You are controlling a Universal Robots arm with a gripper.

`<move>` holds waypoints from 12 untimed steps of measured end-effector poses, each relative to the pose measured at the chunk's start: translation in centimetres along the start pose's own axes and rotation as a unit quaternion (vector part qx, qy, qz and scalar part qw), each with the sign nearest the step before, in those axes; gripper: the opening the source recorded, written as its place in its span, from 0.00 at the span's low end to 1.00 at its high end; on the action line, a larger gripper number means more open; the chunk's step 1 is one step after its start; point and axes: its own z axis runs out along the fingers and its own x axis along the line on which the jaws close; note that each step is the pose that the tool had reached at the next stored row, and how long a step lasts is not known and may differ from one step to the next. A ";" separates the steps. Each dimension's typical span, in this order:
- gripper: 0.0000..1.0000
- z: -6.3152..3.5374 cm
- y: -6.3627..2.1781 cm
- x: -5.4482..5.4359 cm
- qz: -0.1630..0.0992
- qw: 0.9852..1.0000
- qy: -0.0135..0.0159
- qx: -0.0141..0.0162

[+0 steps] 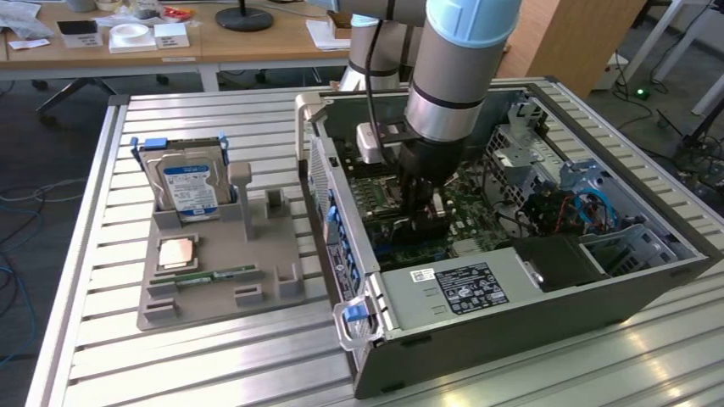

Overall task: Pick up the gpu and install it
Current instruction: 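Insert the gpu into the slot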

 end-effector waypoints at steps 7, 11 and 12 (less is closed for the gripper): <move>0.40 -3.14 -0.07 -0.1 0.000 1.000 0.000 0.000; 0.40 -4.93 -0.11 -0.1 0.000 1.000 0.000 0.000; 0.40 -5.42 -0.13 -0.2 0.000 1.000 0.000 0.000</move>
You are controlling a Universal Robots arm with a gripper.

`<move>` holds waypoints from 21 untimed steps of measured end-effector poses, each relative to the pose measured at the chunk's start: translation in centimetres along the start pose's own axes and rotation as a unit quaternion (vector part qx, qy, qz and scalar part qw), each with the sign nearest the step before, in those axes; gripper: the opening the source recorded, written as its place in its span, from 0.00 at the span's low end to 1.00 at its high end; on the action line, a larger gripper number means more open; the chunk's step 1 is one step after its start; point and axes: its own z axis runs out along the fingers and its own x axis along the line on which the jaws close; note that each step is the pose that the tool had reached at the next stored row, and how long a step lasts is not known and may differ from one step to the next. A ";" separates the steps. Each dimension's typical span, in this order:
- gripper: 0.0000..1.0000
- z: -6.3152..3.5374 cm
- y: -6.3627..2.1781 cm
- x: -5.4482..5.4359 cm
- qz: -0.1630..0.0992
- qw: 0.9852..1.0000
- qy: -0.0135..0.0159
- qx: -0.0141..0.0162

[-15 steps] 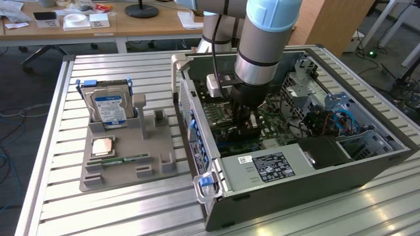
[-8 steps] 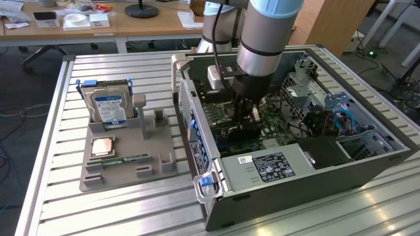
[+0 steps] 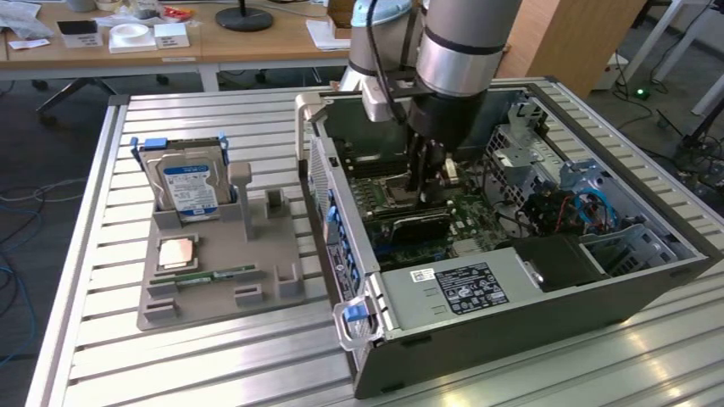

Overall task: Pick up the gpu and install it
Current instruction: 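Insert the gpu into the slot, then press down on the gpu until it lock into place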

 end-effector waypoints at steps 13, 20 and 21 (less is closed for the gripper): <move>0.40 -3.46 -0.08 -0.1 0.000 1.000 0.000 0.000; 0.40 -3.46 -0.08 -0.1 0.000 1.000 0.000 0.000; 0.40 -3.46 -0.08 -0.1 0.000 1.000 0.000 0.000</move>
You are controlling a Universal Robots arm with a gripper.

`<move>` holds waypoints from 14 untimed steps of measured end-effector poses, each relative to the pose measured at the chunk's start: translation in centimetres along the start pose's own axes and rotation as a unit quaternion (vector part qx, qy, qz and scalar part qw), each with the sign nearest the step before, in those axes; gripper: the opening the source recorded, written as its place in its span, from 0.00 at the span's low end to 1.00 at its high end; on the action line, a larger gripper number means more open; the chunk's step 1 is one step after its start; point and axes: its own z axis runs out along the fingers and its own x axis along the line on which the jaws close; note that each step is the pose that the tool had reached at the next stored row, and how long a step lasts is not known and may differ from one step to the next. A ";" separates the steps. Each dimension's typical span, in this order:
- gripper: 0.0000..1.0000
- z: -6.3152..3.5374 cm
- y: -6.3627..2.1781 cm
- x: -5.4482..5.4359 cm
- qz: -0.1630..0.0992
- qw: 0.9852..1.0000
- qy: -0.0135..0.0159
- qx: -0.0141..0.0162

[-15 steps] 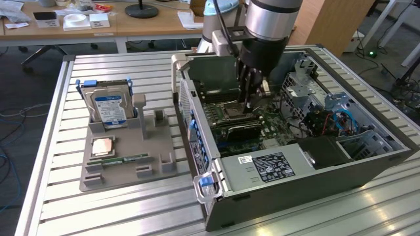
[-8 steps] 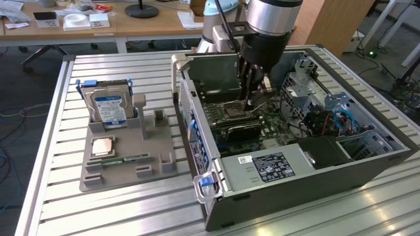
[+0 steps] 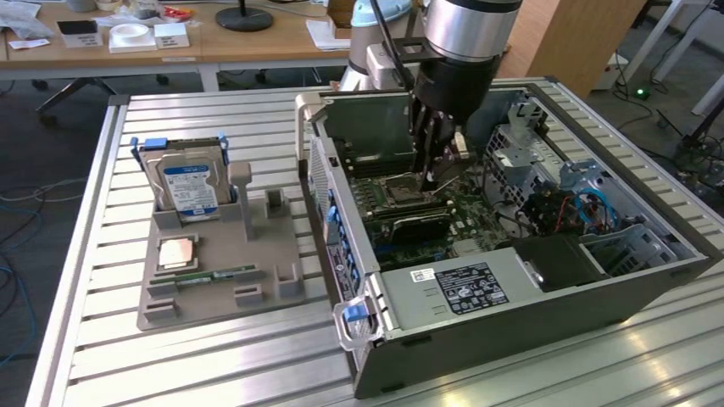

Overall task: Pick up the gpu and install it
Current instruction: 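Press down on the gpu until it lock into place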

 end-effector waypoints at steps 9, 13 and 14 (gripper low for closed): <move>0.20 0.00 0.00 0.0 0.000 1.000 0.000 0.000; 0.11 0.00 0.00 0.0 0.000 1.000 0.000 0.000; 0.11 0.00 0.00 0.0 0.000 1.000 0.000 0.000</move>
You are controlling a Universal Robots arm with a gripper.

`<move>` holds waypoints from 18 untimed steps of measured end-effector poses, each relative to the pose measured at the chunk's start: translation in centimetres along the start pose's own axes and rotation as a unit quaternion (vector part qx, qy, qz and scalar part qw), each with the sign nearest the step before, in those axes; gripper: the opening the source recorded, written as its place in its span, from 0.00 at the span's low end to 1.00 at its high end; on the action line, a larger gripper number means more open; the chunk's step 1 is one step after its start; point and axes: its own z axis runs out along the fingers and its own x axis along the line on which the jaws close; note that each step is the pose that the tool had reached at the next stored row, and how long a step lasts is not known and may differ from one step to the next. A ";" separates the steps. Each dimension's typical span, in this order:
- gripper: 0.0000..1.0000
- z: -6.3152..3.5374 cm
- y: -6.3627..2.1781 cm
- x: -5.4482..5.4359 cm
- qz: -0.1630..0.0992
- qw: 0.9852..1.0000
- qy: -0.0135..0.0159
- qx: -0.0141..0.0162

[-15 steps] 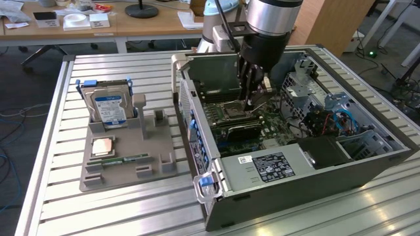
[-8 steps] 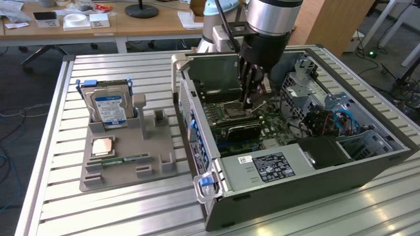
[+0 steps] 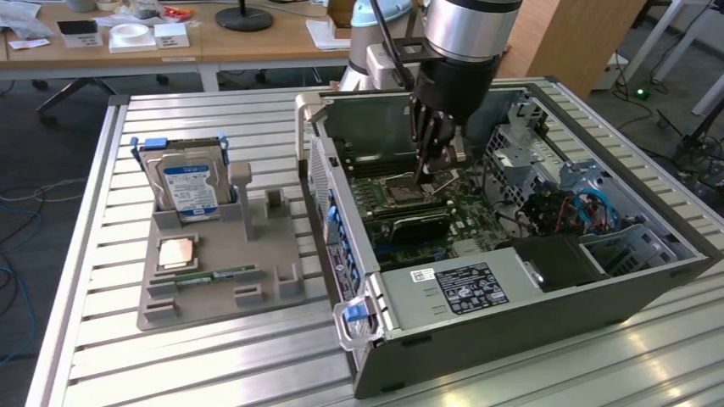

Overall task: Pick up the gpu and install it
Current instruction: 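Press down on the gpu until it lock into place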

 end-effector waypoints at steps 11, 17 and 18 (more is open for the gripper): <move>0.11 1.03 0.03 0.0 0.000 1.000 0.000 0.000; 0.11 2.13 0.05 0.1 0.000 1.000 0.000 0.000; 0.11 2.30 0.05 0.1 0.000 1.000 0.000 0.000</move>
